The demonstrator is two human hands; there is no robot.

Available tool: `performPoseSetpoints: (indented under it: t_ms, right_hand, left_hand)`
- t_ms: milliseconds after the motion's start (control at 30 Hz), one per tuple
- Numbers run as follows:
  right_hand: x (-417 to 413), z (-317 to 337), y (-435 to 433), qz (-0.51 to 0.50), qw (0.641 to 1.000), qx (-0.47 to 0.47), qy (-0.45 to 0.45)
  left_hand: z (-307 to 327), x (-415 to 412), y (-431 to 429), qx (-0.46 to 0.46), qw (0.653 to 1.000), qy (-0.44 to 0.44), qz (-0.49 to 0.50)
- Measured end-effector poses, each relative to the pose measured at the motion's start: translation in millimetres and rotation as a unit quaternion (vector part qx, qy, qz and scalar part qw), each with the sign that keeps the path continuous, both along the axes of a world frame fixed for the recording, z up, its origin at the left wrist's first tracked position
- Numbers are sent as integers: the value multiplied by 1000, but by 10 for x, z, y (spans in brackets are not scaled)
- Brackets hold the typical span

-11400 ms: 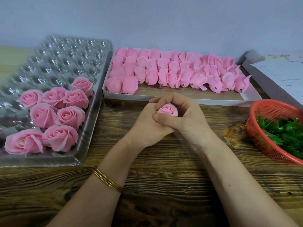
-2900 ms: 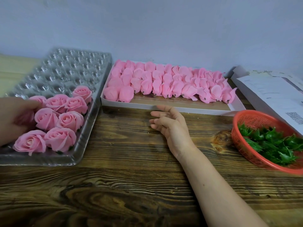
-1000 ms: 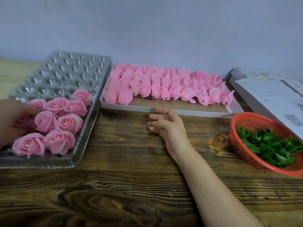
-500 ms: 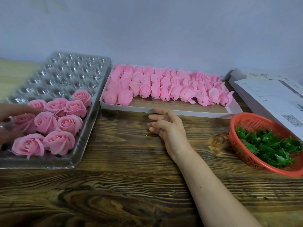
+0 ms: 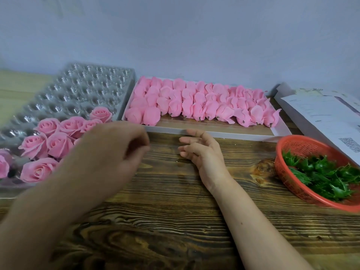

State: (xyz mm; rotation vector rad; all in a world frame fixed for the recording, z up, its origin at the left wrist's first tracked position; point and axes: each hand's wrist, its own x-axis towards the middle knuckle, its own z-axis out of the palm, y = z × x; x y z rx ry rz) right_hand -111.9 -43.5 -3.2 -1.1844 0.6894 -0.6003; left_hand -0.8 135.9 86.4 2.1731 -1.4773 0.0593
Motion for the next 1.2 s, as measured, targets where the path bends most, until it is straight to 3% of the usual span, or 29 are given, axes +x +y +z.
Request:
performPoseSetpoints:
  t_ms: [67,233,367,600,900,1200]
  right_hand:
    - [6,-2,3,-4,1000,-1,-5]
    - [9,-11,-1,-6,1000,3,-11]
    - [6,-13,-17,-17,1000,0,-11]
    - [39,41,10,-28,1000,-10,-7]
    - [183,222,23,-26,997,-60,34]
    - [783,604,-239,-28,969,-171,175]
  left_hand:
    - [-67,-92,-183,-22,997,71,-3]
    - [-456,-110,-686,-40,986,148,70]
    - [-674,-16,-926,-66,958,254,112]
    - [-859,49,-992,-107,923,340,146]
    - [-923,132,-1032,-99,909,372,161]
    - [-896,111,-1027,-76,906,386,154]
